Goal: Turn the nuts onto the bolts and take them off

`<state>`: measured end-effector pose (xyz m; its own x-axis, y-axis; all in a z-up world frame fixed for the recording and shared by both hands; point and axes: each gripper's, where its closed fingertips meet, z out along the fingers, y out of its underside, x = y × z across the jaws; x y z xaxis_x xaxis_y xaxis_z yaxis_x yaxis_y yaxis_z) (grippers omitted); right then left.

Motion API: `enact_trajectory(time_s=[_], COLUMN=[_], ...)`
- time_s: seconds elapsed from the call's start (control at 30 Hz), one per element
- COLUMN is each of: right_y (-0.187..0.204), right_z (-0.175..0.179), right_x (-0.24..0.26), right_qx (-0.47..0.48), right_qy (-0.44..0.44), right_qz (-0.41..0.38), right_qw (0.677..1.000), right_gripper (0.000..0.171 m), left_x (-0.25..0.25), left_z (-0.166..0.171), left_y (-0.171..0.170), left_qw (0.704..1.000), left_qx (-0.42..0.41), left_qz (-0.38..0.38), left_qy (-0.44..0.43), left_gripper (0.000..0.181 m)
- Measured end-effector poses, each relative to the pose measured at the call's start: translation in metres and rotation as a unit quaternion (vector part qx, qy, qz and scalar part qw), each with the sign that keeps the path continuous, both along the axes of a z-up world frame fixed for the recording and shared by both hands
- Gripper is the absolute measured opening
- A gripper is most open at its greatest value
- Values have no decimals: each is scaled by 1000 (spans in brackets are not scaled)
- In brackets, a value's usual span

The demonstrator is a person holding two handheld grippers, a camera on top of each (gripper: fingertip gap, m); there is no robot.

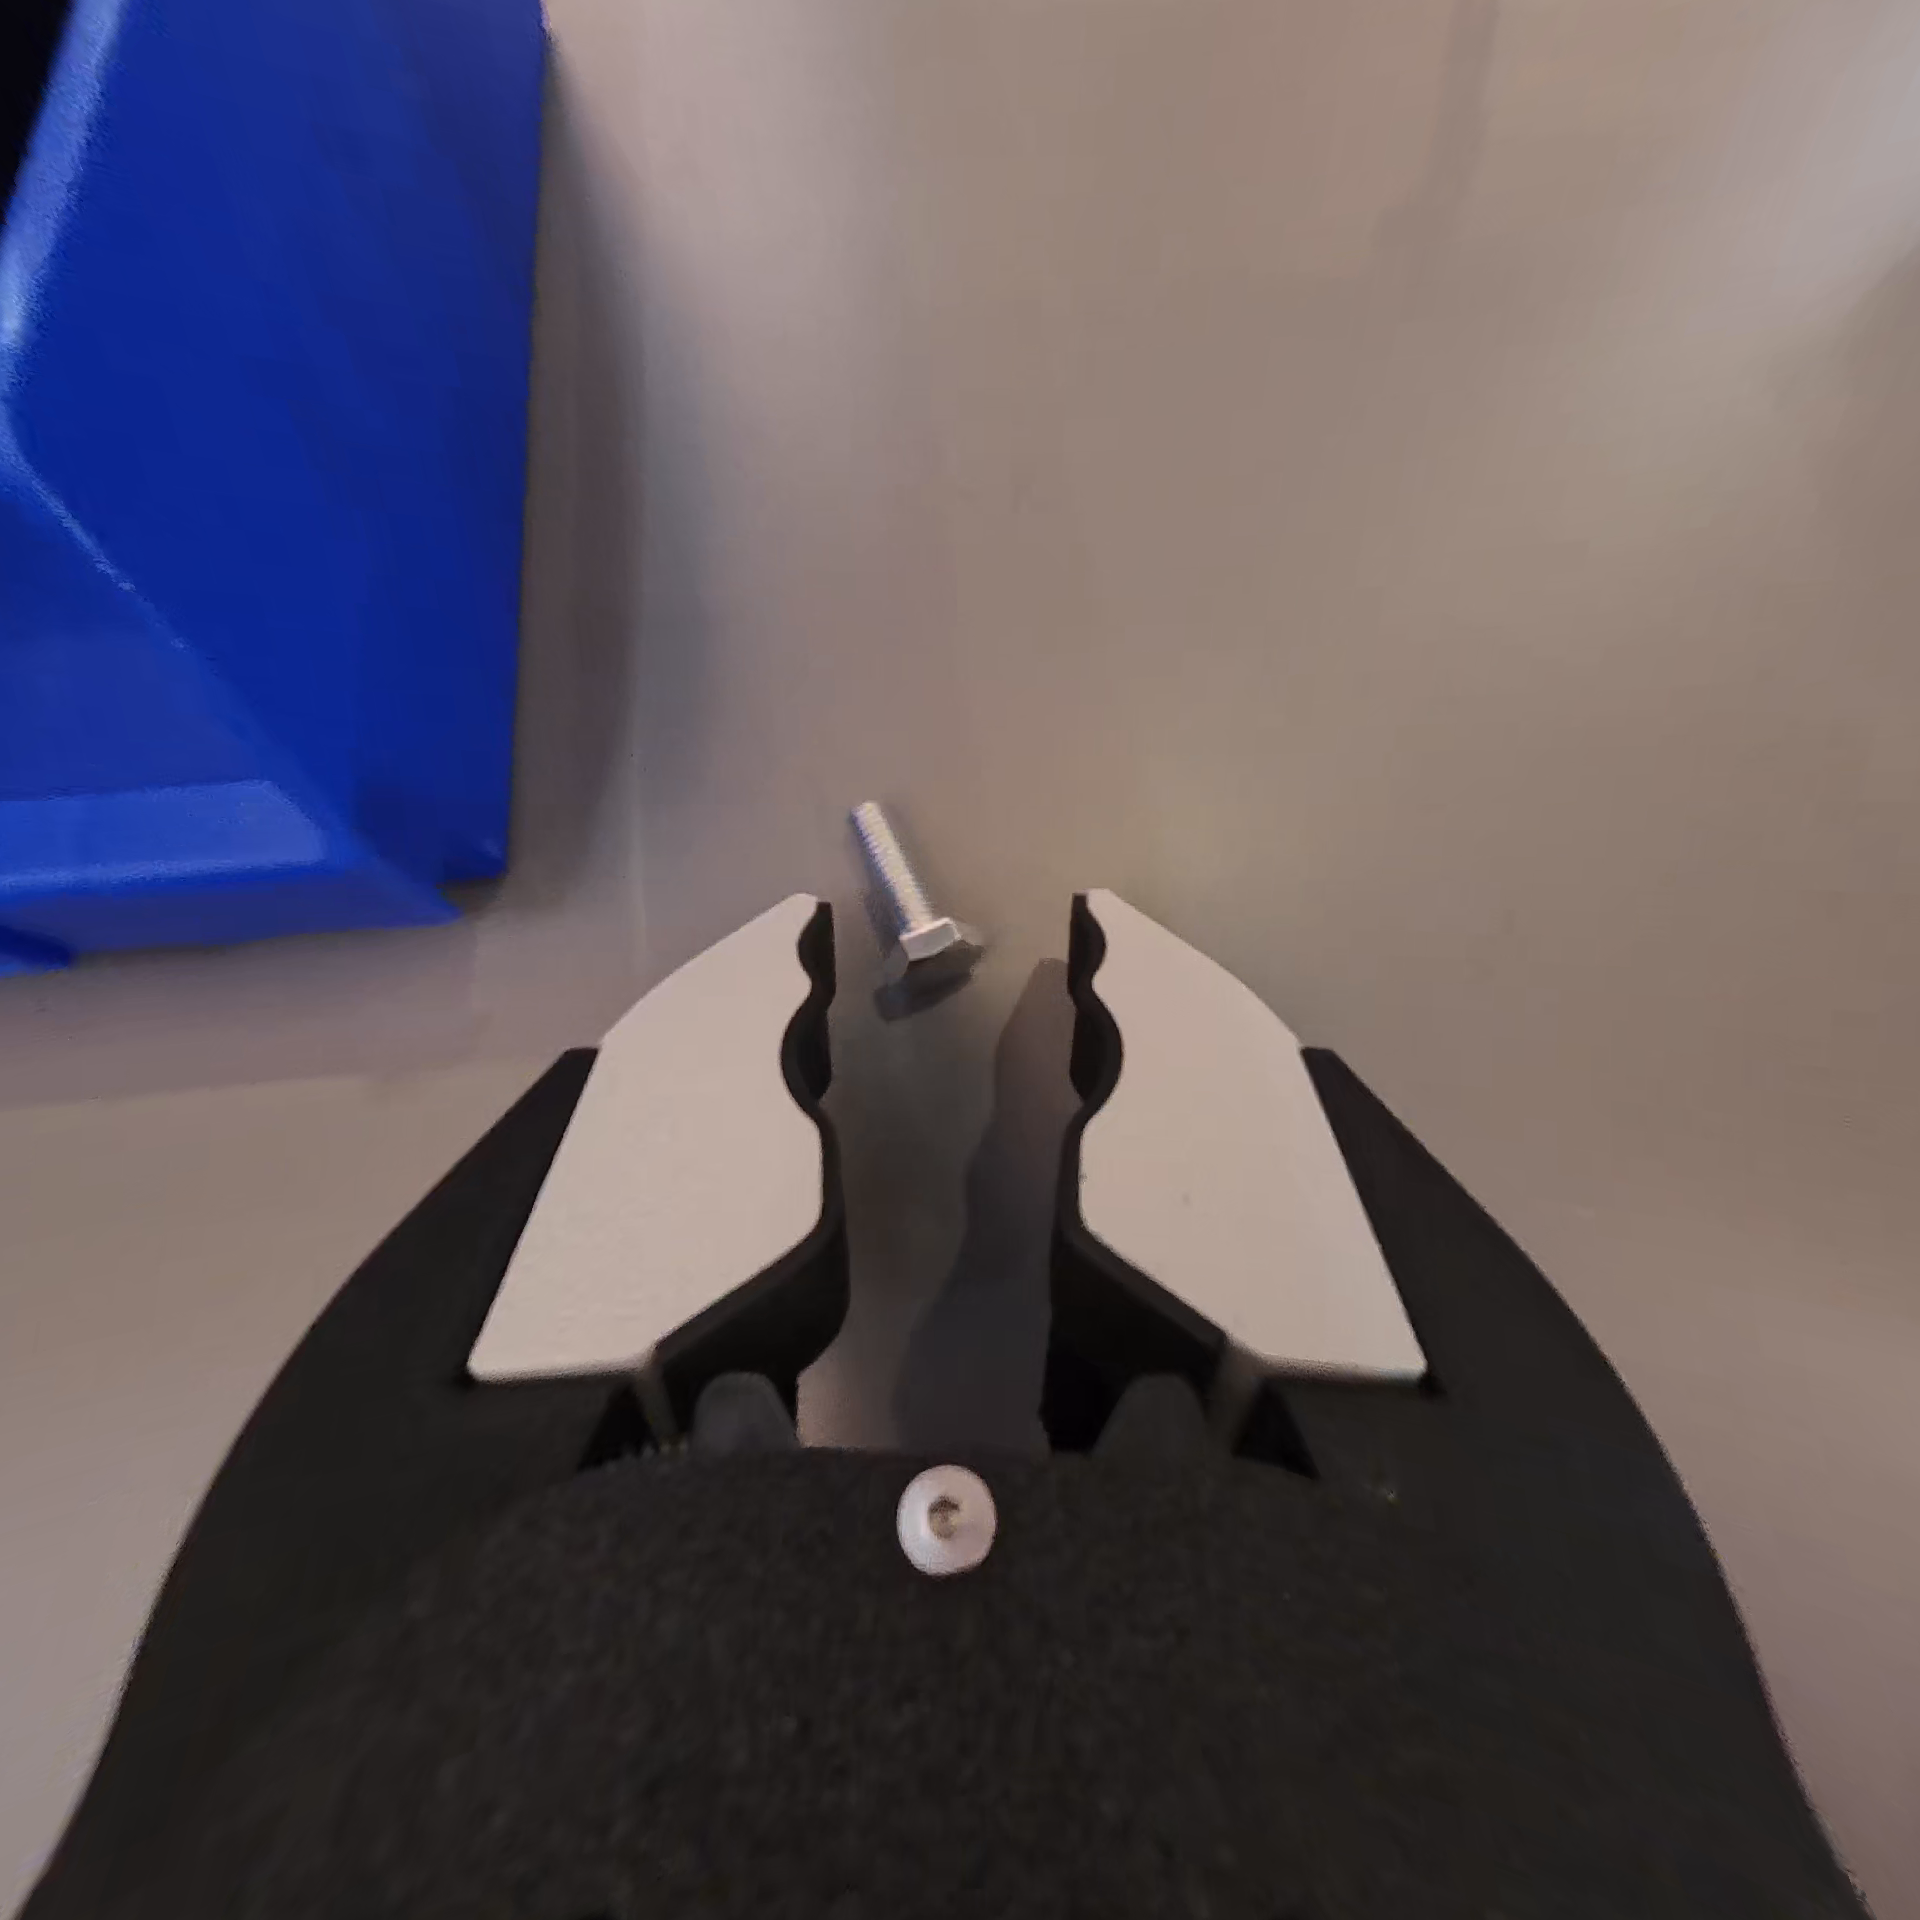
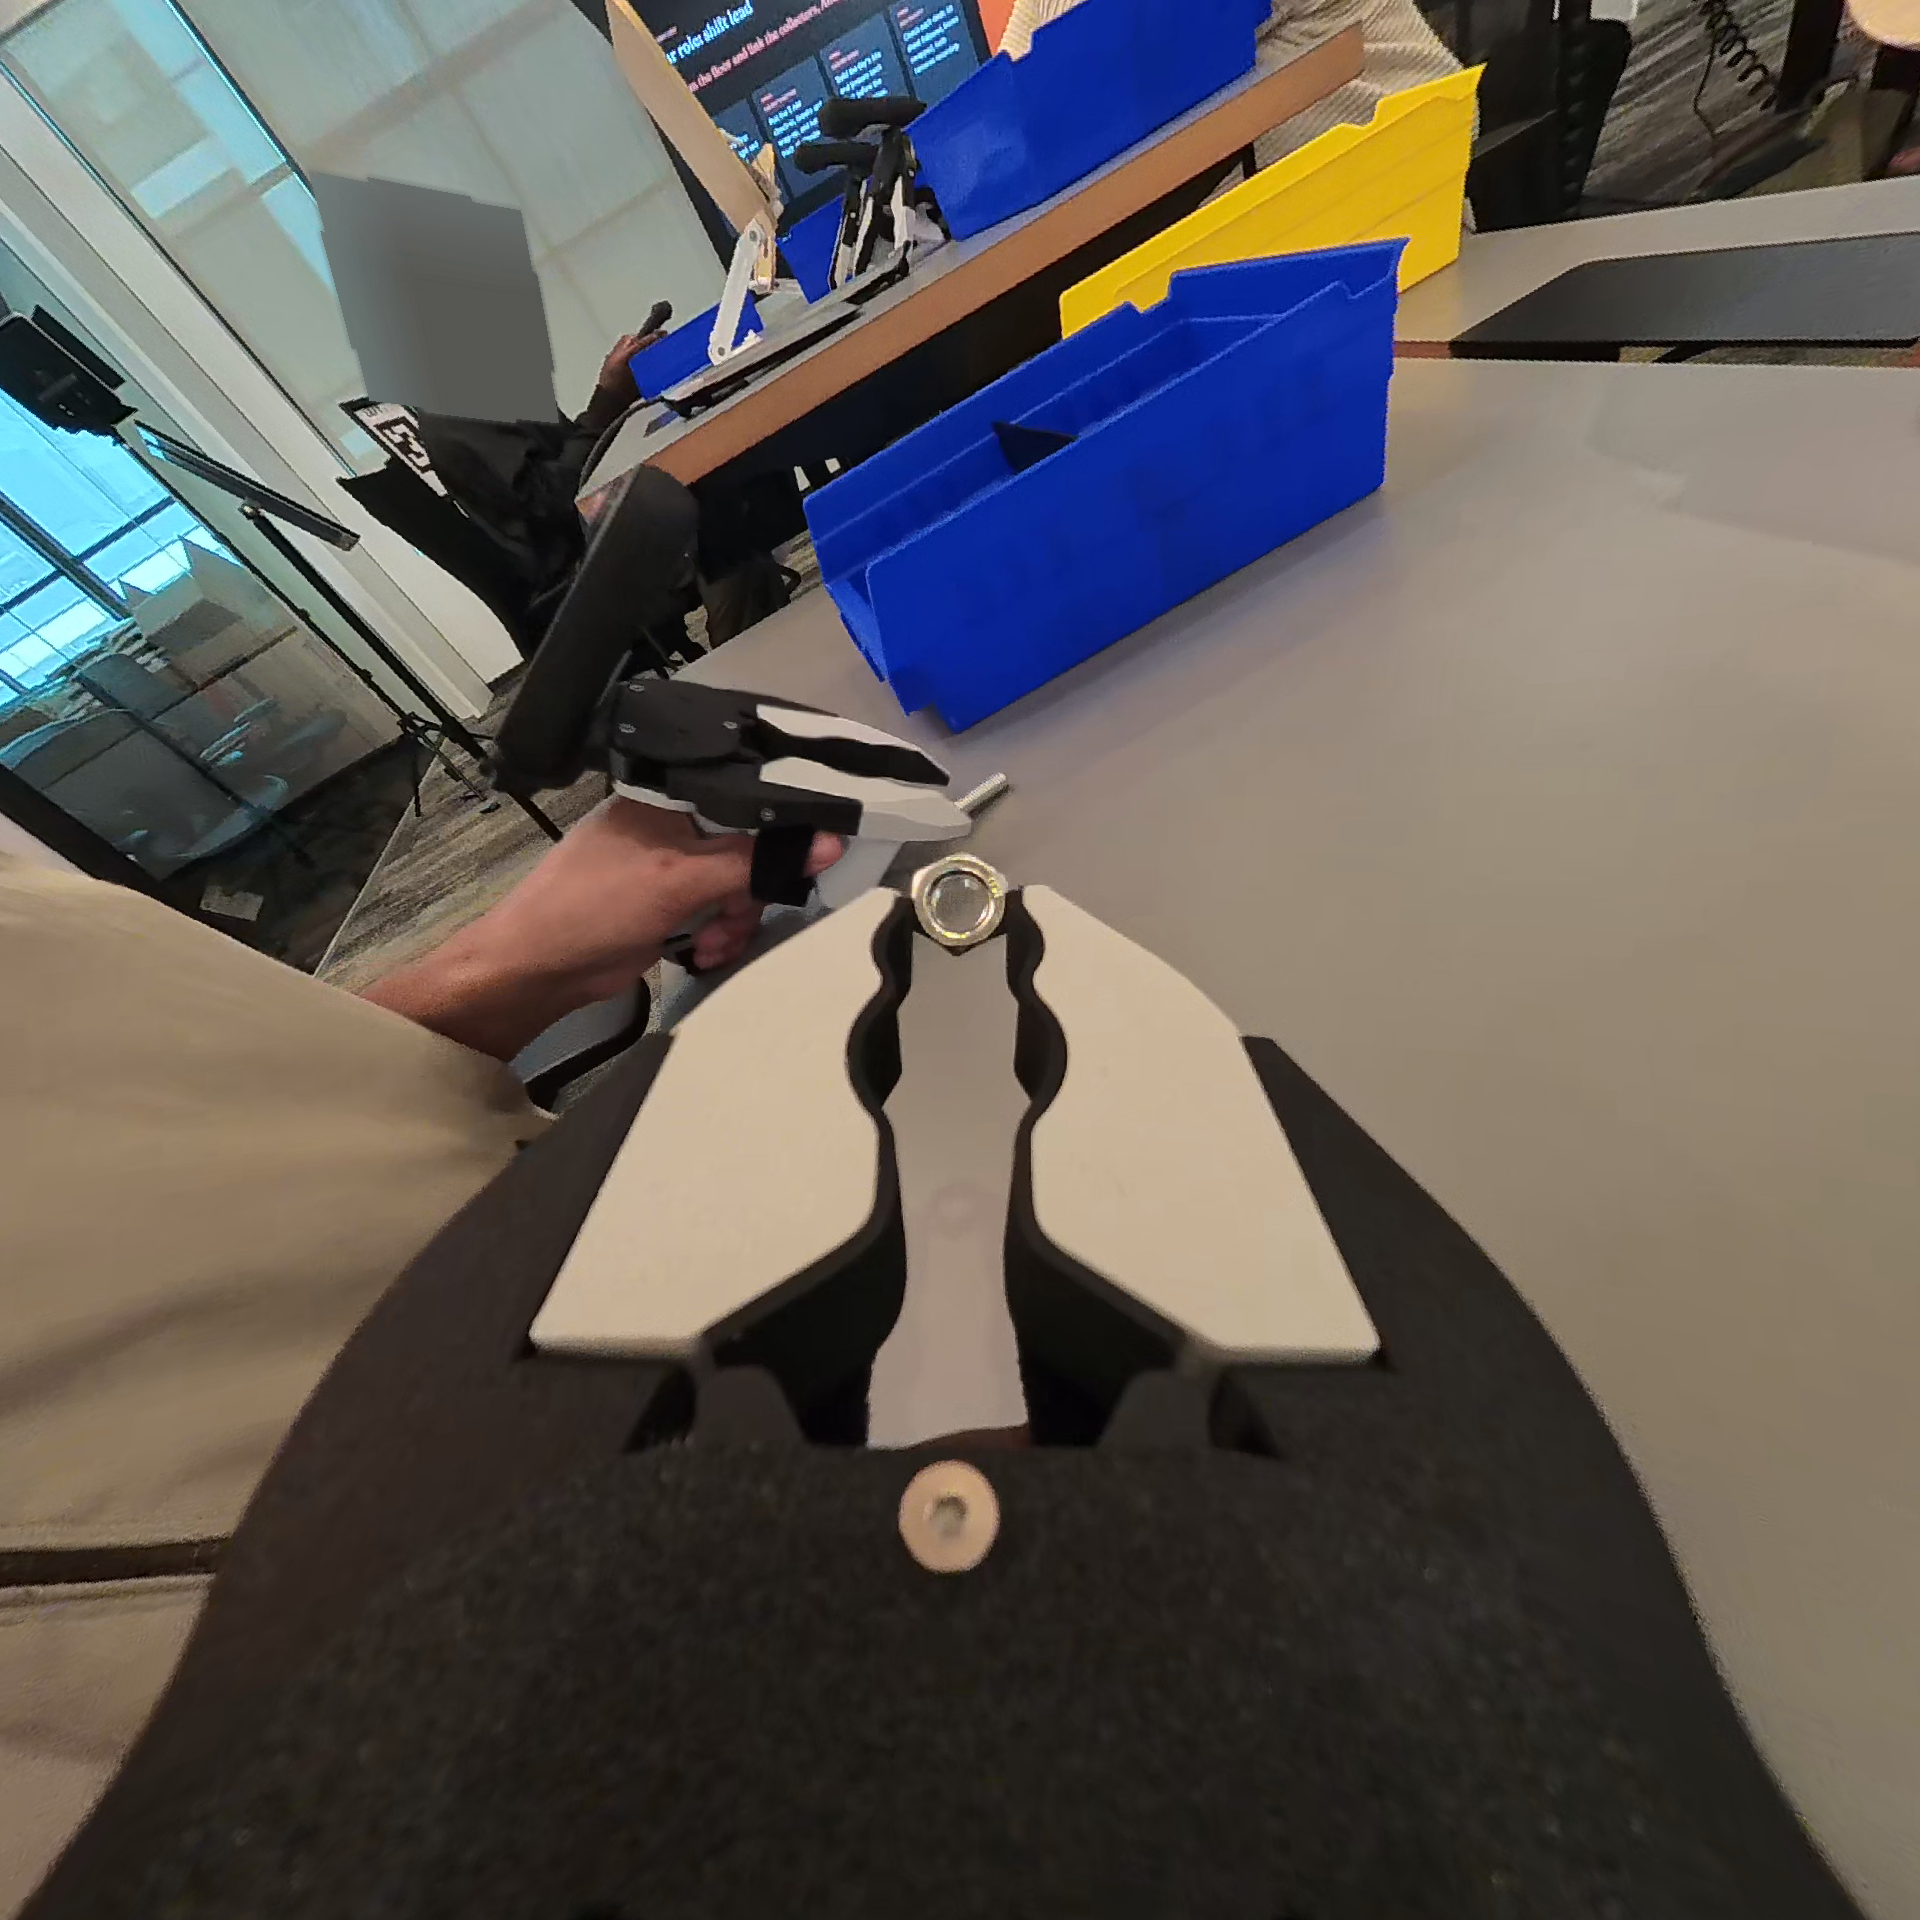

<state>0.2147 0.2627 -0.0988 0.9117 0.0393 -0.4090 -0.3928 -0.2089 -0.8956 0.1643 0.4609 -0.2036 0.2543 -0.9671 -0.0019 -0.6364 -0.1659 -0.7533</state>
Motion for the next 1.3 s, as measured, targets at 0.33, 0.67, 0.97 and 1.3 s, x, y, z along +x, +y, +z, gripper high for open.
enact_trajectory(time_s=[0.33,0.67,0.97,1.3], right_y=[-1,-5,0,6], right_z=[1,-1,-12,6], right_x=[0,3,1,-28], right_qx=[10,10,-4,37], right_qy=[11,15,37,-8], right_qz=[5,1,11,85], right_qw=[1000,1000,999,996], right_gripper=[17,17,17,17], left_x=[1,11,23,6], left_z=[-13,-9,55,98], left_y=[7,-7,-115,-170], left_qw=[998,997,899,797], left_qx=[1,27,45,-95], left_qz=[44,-59,-415,-565], left_qy=[47,39,-130,-191], left_gripper=[26,17,17,17])
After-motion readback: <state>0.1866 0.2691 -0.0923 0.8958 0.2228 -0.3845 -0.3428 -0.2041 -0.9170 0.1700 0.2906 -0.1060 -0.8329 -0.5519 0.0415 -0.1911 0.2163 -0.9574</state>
